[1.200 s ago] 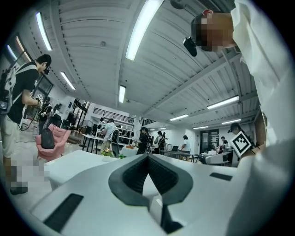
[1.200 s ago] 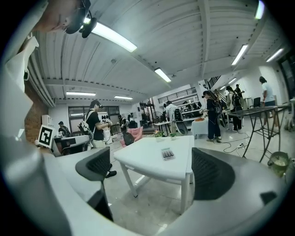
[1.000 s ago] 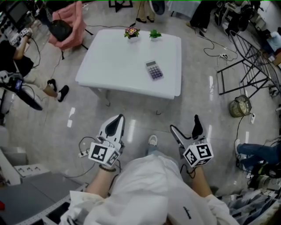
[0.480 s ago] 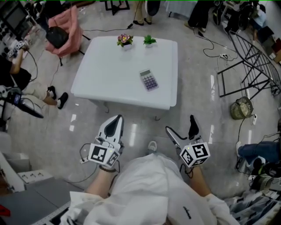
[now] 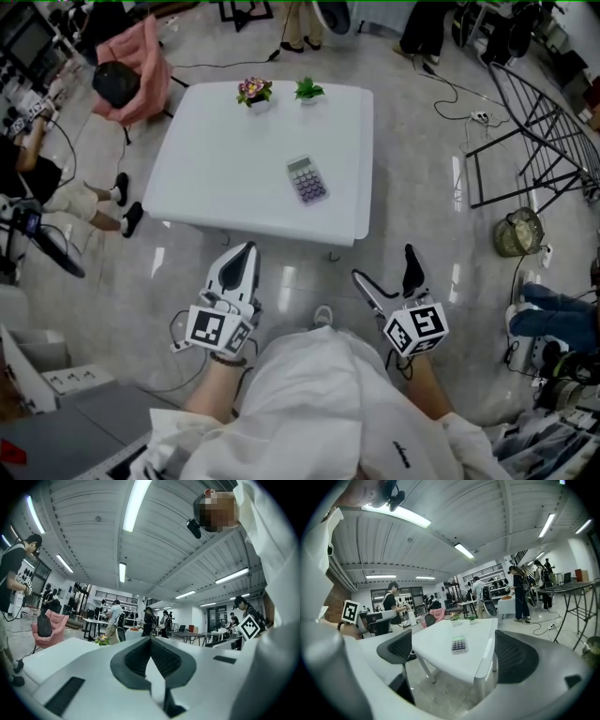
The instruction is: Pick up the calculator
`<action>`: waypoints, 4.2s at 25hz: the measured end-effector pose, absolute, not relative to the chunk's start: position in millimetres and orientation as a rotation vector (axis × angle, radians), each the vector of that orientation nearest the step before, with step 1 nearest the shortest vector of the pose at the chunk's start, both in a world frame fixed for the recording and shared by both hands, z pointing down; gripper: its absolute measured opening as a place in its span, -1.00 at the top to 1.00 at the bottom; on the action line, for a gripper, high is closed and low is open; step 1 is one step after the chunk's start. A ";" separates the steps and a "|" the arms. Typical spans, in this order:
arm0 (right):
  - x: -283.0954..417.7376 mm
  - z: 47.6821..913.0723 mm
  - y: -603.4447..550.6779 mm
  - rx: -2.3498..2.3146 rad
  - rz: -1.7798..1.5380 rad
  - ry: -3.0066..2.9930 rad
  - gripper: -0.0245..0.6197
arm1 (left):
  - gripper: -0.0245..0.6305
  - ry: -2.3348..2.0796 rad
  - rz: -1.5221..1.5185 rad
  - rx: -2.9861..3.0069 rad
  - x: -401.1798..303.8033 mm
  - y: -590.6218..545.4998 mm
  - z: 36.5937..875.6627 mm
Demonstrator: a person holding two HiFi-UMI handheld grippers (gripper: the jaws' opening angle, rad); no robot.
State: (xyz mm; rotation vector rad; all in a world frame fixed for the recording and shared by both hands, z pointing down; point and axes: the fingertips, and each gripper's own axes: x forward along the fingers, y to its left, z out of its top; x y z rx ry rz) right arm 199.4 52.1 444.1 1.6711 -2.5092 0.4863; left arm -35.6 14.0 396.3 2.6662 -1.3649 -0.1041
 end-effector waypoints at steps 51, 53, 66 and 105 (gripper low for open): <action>75.3 596.4 -212.4 1.349 0.713 -2.141 -0.76 | 0.88 -1.021 0.296 2.489 -36.8 -237.7 560.1; 73.8 608.2 -218.1 1.324 0.711 -2.119 -0.76 | 0.88 -1.015 0.303 2.481 -34.3 -241.0 565.8; 75.1 668.0 -238.3 1.187 0.756 -2.005 -0.76 | 0.88 -1.058 0.316 2.404 -28.5 -251.2 591.0; 73.0 699.8 -245.7 1.208 0.767 -1.866 -0.62 | 0.88 -1.147 0.283 2.334 -46.5 -246.5 593.1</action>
